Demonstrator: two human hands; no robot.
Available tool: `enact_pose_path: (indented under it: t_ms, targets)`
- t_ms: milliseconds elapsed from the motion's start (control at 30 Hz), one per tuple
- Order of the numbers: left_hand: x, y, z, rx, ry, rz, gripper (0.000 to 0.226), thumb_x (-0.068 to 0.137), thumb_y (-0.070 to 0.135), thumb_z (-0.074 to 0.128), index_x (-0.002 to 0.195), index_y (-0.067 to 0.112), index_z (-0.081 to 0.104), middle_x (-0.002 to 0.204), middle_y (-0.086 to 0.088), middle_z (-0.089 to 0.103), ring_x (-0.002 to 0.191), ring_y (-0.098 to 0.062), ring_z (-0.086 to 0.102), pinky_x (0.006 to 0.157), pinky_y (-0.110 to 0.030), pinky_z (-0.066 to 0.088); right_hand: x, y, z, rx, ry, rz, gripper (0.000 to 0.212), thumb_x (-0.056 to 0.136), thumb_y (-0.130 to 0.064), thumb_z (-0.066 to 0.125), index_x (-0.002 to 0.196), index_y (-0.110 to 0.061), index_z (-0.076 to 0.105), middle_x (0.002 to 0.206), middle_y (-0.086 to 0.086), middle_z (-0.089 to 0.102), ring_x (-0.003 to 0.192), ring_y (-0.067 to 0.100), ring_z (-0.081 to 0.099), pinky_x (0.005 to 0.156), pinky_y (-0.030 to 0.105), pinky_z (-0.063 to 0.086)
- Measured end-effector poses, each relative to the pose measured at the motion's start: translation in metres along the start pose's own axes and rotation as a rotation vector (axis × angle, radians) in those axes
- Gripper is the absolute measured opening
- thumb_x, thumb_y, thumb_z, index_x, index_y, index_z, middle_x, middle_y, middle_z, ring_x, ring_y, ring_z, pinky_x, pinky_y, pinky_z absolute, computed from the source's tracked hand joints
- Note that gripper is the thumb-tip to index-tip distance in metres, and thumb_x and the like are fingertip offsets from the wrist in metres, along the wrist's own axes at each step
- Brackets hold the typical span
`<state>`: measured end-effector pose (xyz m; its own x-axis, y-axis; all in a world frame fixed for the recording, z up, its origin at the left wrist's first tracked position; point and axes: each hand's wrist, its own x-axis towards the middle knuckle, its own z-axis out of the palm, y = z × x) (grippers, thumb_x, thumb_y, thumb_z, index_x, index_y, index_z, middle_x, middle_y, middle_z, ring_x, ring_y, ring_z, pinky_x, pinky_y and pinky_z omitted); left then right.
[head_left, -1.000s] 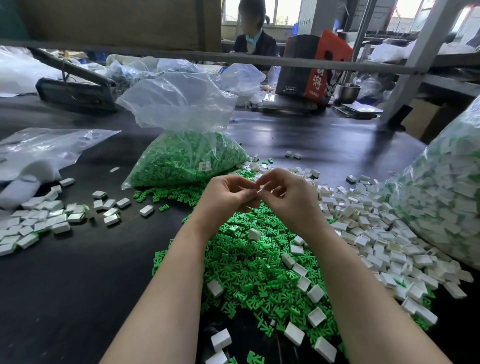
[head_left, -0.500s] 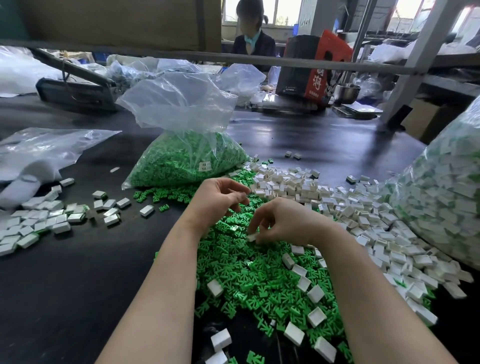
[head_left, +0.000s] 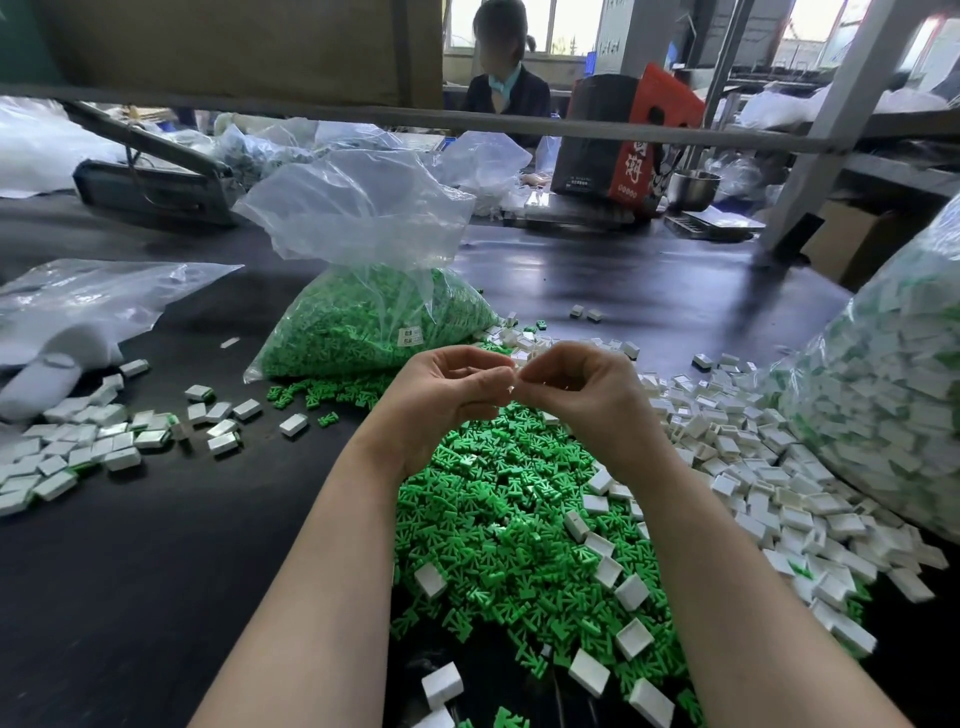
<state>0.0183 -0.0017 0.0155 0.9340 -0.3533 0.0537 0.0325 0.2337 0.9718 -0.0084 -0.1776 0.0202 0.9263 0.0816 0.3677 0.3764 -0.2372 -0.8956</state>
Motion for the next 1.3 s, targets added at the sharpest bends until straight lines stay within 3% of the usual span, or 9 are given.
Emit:
enact_pose_path:
  t_ms: [200,367,500,600,700,767,967,1133,1300]
  targets:
    - [-0.001,-0.001,-0.004,-0.034,-0.015,-0.003,0.019,0.064,0.012,0.079,0.083,0.014,0.078,0.083,-0.007,0.074,0.073,-0.013,0.069,0.066,-0.019,0.055,0.001,0.004,0.003,-0.063,0.008,-0.054,0.013,0.075,-0.006,0.081,0.082,-0.003,0.071,0.076,0.007,0.072,0.068,0.013,0.067,0.068,0.026,0.057]
    - [-0.002,-0.003,-0.002,-0.005,-0.052,0.042,0.026,0.064,0.016,0.078,0.09,0.017,0.079,0.093,-0.003,0.075,0.082,-0.011,0.067,0.073,-0.02,0.054,0.0,0.003,0.006,0.093,0.016,-0.005,0.011,0.077,-0.003,0.078,0.083,-0.002,0.069,0.077,0.011,0.07,0.068,0.012,0.064,0.068,0.024,0.055]
    - [-0.002,-0.004,-0.004,0.03,0.009,0.067,0.022,0.06,0.02,0.081,0.08,0.016,0.074,0.084,-0.002,0.072,0.075,-0.011,0.064,0.07,-0.024,0.052,0.0,0.003,0.007,0.168,-0.04,0.027,0.012,0.079,-0.002,0.076,0.087,-0.003,0.067,0.07,-0.004,0.07,0.064,0.002,0.064,0.061,0.013,0.049]
    - [-0.001,-0.003,-0.004,0.074,0.05,0.117,0.022,0.061,0.016,0.08,0.076,0.011,0.065,0.089,-0.014,0.071,0.079,-0.017,0.065,0.071,-0.026,0.054,0.002,0.009,0.007,-0.068,-0.016,0.085,0.009,0.083,-0.007,0.074,0.087,-0.012,0.068,0.078,0.004,0.072,0.072,0.019,0.069,0.065,0.029,0.057]
    - [0.0,-0.004,-0.002,0.092,0.022,0.136,0.023,0.063,0.011,0.08,0.074,0.009,0.061,0.098,-0.02,0.073,0.089,-0.019,0.071,0.068,-0.023,0.055,0.001,0.02,0.009,-0.574,-0.177,0.164,0.011,0.087,-0.021,0.072,0.098,-0.023,0.071,0.084,-0.009,0.066,0.07,0.004,0.061,0.063,0.02,0.049]
    - [0.0,-0.006,-0.001,0.13,0.027,0.148,0.024,0.059,0.015,0.083,0.071,0.013,0.062,0.091,-0.019,0.074,0.084,-0.02,0.071,0.066,-0.025,0.055,0.0,0.022,0.013,-0.711,-0.247,0.187,0.017,0.088,-0.027,0.071,0.105,-0.026,0.072,0.088,-0.01,0.063,0.07,-0.001,0.055,0.066,0.018,0.044]
    - [0.003,-0.01,-0.006,0.12,0.116,0.132,0.034,0.049,0.031,0.088,0.066,0.014,0.063,0.072,-0.007,0.07,0.064,-0.016,0.063,0.063,-0.026,0.056,0.001,0.019,0.015,-0.786,-0.261,0.168,0.007,0.09,-0.02,0.068,0.095,-0.022,0.072,0.097,-0.005,0.07,0.082,0.008,0.058,0.083,0.026,0.049]
    - [0.003,-0.009,-0.009,-0.041,0.137,0.12,0.023,0.054,0.027,0.086,0.07,0.016,0.072,0.071,-0.004,0.07,0.062,-0.013,0.065,0.06,-0.021,0.055,0.0,0.019,0.016,-0.771,-0.33,0.138,0.027,0.087,-0.033,0.071,0.114,-0.036,0.066,0.095,-0.013,0.057,0.08,0.0,0.05,0.07,0.022,0.038]
    - [0.002,-0.005,-0.008,-0.156,0.149,0.101,0.017,0.062,0.017,0.079,0.076,0.011,0.074,0.077,-0.007,0.071,0.065,-0.013,0.068,0.061,-0.02,0.056,0.001,0.019,0.019,-0.828,-0.31,0.099,0.012,0.087,-0.028,0.071,0.098,-0.034,0.073,0.09,-0.011,0.059,0.08,0.005,0.053,0.069,0.022,0.038]
